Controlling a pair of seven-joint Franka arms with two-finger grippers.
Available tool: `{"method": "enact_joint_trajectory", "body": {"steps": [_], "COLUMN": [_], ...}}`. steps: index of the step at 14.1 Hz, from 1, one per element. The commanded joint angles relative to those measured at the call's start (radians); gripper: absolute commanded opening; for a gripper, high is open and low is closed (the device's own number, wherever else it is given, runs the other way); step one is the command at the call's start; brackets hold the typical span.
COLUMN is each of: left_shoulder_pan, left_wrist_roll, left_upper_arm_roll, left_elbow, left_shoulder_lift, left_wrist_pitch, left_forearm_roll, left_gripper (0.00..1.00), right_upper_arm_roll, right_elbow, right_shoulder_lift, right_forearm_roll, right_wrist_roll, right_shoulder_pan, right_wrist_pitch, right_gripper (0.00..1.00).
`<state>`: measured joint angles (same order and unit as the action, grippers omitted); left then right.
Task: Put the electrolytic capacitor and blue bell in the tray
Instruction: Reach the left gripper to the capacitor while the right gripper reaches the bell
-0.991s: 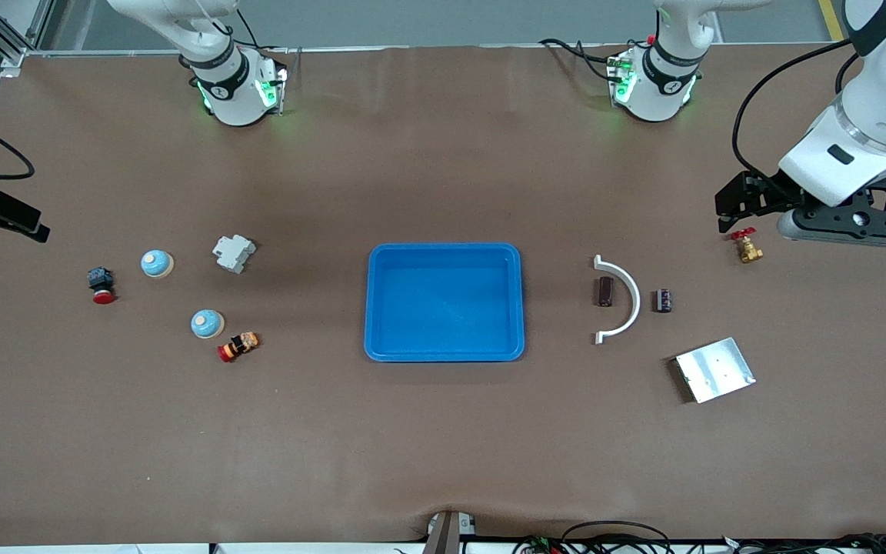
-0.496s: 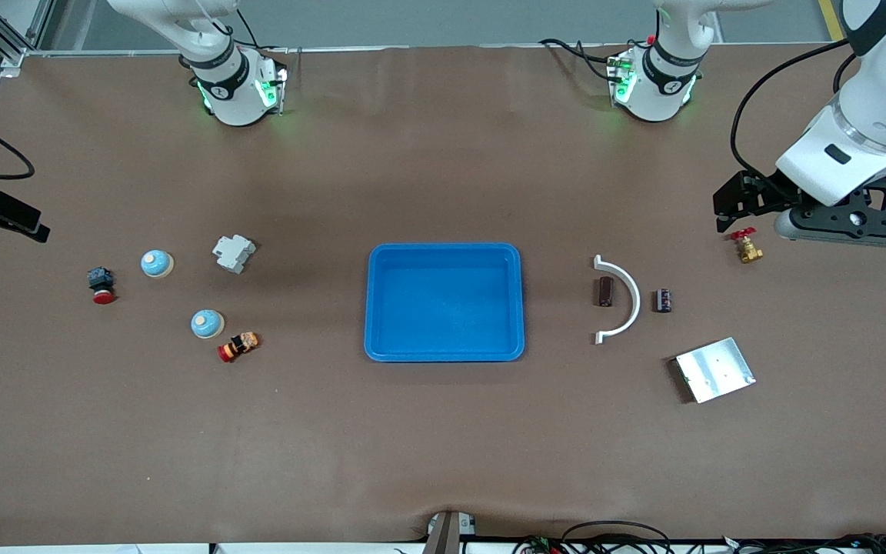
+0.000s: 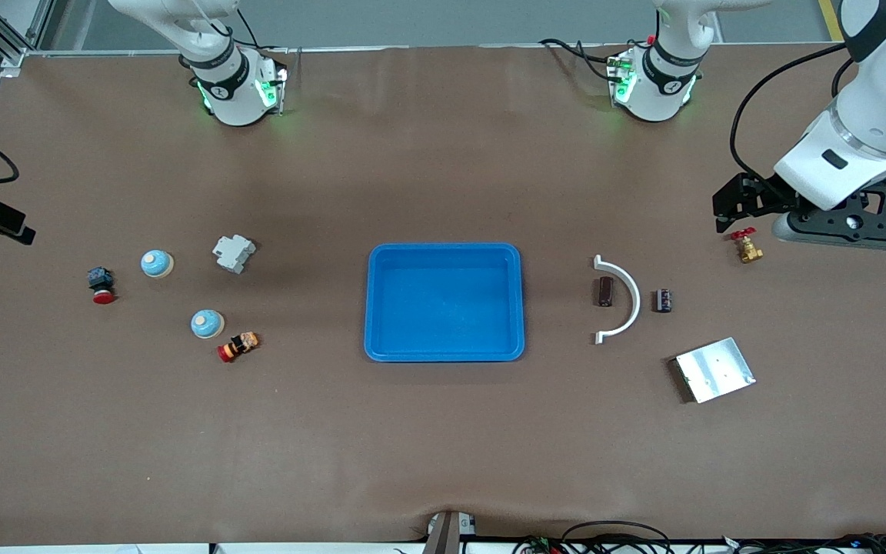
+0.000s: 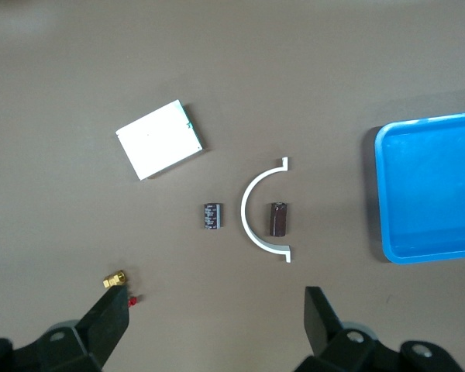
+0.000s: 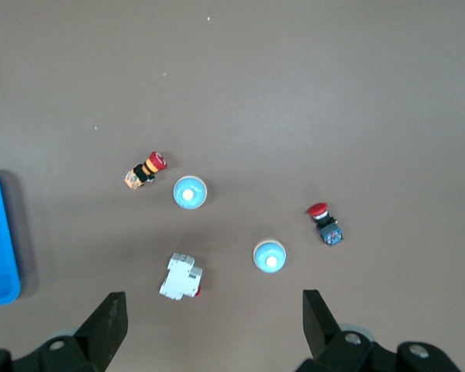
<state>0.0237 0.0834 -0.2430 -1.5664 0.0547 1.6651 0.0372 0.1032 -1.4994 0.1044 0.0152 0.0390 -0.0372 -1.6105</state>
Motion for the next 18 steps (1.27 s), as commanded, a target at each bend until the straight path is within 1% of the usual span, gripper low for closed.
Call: {"method": "enact_joint_trajectory", "body": {"steps": [1, 3, 6, 8, 11, 13, 16, 18], "left_shoulder_pan": [0.004, 0.004, 0.004, -0.001, 0.001, 0.001, 0.001, 0.001], "left_wrist_roll": [0.012, 0.013, 0.013, 0.033, 0.068, 0.093, 0.095, 0.095], "left_upper_arm_roll": [-0.007, -0.007, -0.01, -0.01, -0.033, -0.048, -0.053, -0.053], "left_elbow": [-0.018, -0.041, -0.087, -0.109, -0.184, -0.278, -0.443, -0.552], "left_shoulder_lift": [-0.006, -0.01, -0.018, -0.018, -0.026, -0.058, -0.11, -0.13], "left_wrist_pitch": [-0.005, -0.007, -0.007, -0.005, 0.045, 0.126, 0.269, 0.382], "left_forearm_roll": [0.007, 0.007, 0.004, 0.001, -0.019, -0.019, -0.019, -0.02], "left_gripper": [1.0, 1.0, 1.0, 1.0, 1.0, 1.0, 1.0, 1.0], "right_upper_arm_roll": [-0.01, -0.01, -0.01, -0.008, -0.01, -0.01, -0.008, -0.007], "right_elbow": [-0.066, -0.14, -0.304, -0.372, -0.507, -0.535, -0.557, -0.614], "right_shoulder_lift": [0.043, 0.072, 0.073, 0.081, 0.098, 0.118, 0.193, 0.199], "right_forearm_roll": [0.003, -0.001, -0.011, -0.011, -0.012, -0.012, -0.012, -0.014], "right_wrist_roll": [0.025, 0.067, 0.146, 0.148, 0.144, 0.142, 0.14, 0.142], "right_shoulder_pan": [-0.027, -0.05, -0.087, -0.092, -0.104, -0.119, -0.131, -0.145], "right_wrist_pitch": [-0.081, -0.133, -0.326, -0.388, -0.468, -0.505, -0.586, -0.649], "right_gripper": [1.0, 1.0, 1.0, 1.0, 1.0, 1.0, 1.0, 1.0]}}
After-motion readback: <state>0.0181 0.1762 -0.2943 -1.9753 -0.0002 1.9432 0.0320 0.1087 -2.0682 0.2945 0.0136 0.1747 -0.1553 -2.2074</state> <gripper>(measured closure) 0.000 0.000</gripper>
